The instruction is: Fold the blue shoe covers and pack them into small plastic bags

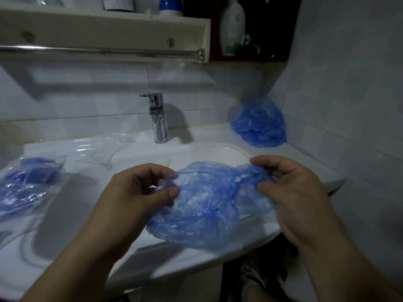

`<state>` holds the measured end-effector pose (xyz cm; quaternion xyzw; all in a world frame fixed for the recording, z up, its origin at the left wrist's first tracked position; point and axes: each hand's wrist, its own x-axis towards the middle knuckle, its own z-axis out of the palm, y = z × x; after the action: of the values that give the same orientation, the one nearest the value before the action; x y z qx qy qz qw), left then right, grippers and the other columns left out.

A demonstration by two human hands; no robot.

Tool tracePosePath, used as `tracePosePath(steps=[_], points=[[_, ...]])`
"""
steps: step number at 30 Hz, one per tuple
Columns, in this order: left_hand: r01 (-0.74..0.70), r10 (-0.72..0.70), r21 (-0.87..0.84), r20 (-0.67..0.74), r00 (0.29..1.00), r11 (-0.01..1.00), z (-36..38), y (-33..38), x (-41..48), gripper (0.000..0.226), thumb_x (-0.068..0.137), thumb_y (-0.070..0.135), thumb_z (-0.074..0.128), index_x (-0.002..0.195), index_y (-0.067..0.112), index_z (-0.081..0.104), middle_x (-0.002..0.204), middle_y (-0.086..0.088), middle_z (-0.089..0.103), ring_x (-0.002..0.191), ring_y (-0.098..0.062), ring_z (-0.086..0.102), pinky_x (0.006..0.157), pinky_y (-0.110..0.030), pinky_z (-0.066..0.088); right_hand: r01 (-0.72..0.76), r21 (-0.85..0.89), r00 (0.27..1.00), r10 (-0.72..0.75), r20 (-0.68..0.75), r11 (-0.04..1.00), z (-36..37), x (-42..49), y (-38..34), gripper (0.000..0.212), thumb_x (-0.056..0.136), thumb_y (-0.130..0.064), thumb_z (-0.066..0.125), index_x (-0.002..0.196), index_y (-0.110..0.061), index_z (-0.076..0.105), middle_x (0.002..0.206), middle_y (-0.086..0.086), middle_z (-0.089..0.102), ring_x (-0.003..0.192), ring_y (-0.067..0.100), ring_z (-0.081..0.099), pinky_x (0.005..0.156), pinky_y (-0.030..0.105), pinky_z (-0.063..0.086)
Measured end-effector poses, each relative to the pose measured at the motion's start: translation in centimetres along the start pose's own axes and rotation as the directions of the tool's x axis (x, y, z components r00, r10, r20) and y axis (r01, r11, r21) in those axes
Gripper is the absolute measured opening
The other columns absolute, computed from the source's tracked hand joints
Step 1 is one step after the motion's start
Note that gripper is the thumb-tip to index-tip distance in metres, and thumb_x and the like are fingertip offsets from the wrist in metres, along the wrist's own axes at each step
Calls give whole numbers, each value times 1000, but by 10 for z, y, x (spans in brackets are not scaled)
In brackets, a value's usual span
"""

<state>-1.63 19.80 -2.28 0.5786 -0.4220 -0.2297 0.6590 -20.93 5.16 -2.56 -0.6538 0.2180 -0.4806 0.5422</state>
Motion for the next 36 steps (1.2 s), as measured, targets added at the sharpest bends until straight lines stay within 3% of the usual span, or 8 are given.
tracePosePath(steps=[2, 4, 10, 14, 18, 24, 30, 36], points=[[-22, 22, -5, -47, 999, 1000, -3, 1, -2, 19, 60, 8, 72, 76, 16, 74, 77, -12, 71, 63, -23, 68, 53, -27, 54, 179, -600, 970, -241, -24, 780, 0, -2, 0, 56, 72, 13, 68, 103, -34, 68, 106, -14, 60, 101, 3, 58, 87, 3, 38], [-33, 33, 6, -66, 997, 999, -5, 2, -3, 19, 59, 10, 72, 76, 18, 73, 80, -12, 70, 68, -26, 69, 58, -33, 55, 241, -731, 942, -335, 17, 638, 5, -7, -1, 68, 70, 7, 74, 121, -36, 59, 111, -18, 44, 109, 4, 46, 91, -4, 26], [-26, 23, -57, -52, 998, 998, -7, 5, -5, 28, 53, 0, 83, 74, 18, 73, 80, -13, 68, 68, -25, 67, 56, -27, 57, 267, -640, 959, -136, 247, 720, 18, -16, 3, 88, 75, -5, 77, 137, -55, 39, 74, -6, 44, 64, 9, 46, 63, 10, 39], [17, -21, -111, -37, 999, 994, -8, 7, -7, 24, 56, 2, 81, 73, 16, 72, 77, -15, 66, 65, -25, 64, 55, -28, 56, 320, -648, 928, -92, 361, 691, 21, -18, 9, 90, 74, -10, 78, 139, -57, 36, 82, -14, 44, 71, 6, 47, 67, 12, 38], [60, -68, -113, -72, 995, 992, -4, 10, -9, 11, 67, 17, 66, 76, 12, 72, 76, -18, 66, 64, -28, 63, 54, -30, 56, 356, -640, 926, -166, 339, 681, 26, -19, 12, 73, 73, -12, 80, 133, -43, 52, 89, -29, 41, 82, -7, 49, 73, 6, 37], [143, -151, -114, -63, 987, 983, 2, 18, -13, 22, 69, 27, 65, 79, 9, 73, 80, -18, 68, 67, -30, 68, 52, -32, 57, 290, -465, 945, -175, 276, 836, 34, -22, 16, 17, 69, -10, 68, 75, -26, 64, 89, -18, 52, 75, 7, 56, 64, 8, 40], [216, -225, -106, -76, 971, 971, 5, 25, -16, 27, 68, 30, 64, 71, 4, 72, 76, -21, 68, 63, -32, 64, 53, -31, 57, 190, -219, 911, -89, 403, 957, 30, -22, 15, 30, 65, 6, 74, 65, -15, 53, 103, -8, 70, 79, 27, 67, 68, 39, 57], [205, -216, -73, -209, 954, 976, -2, 13, -6, 55, 72, 63, 48, 93, 19, 73, 96, -13, 73, 85, -34, 71, 72, -48, 60, 18, -124, 965, 16, 263, 992, 32, -21, 11, 27, 62, 4, 70, 71, -18, 56, 65, 1, 65, 55, 8, 56, 46, 21, 44]])
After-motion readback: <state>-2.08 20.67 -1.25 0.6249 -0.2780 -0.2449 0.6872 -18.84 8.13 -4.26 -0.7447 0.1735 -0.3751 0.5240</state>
